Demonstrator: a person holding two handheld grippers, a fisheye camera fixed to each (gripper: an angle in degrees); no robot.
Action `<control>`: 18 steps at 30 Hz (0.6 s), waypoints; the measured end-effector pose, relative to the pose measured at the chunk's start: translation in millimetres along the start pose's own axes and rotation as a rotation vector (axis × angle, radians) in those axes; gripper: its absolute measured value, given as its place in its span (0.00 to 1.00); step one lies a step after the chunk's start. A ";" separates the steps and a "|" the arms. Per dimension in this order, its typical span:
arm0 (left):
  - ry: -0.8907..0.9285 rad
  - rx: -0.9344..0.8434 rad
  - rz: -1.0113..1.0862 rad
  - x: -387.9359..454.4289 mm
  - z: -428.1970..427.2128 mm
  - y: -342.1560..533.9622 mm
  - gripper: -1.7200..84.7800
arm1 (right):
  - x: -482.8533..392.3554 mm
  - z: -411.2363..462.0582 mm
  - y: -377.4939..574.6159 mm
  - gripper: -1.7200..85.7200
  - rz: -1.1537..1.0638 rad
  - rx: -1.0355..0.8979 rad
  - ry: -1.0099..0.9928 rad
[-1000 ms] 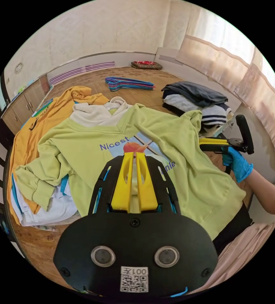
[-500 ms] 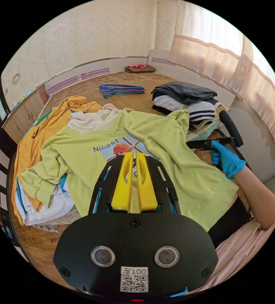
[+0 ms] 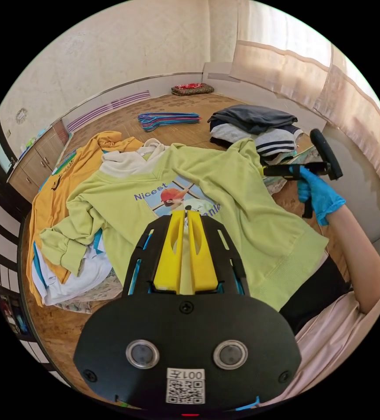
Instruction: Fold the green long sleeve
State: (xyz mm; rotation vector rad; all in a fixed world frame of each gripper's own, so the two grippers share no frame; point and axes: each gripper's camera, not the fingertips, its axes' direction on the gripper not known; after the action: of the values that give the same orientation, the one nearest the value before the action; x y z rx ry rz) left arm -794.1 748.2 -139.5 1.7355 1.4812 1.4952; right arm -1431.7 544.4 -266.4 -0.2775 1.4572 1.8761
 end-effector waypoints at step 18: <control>0.084 -0.107 -0.016 -19.0 11.8 9.9 0.01 | -166.9 -133.6 12.7 0.03 -0.443 0.436 0.385</control>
State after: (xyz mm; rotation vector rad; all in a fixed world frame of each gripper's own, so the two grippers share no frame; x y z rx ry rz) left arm -776.7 731.6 -143.9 1.6139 1.4242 1.6264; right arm -1356.2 353.3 -205.9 -0.7109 1.8344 1.1575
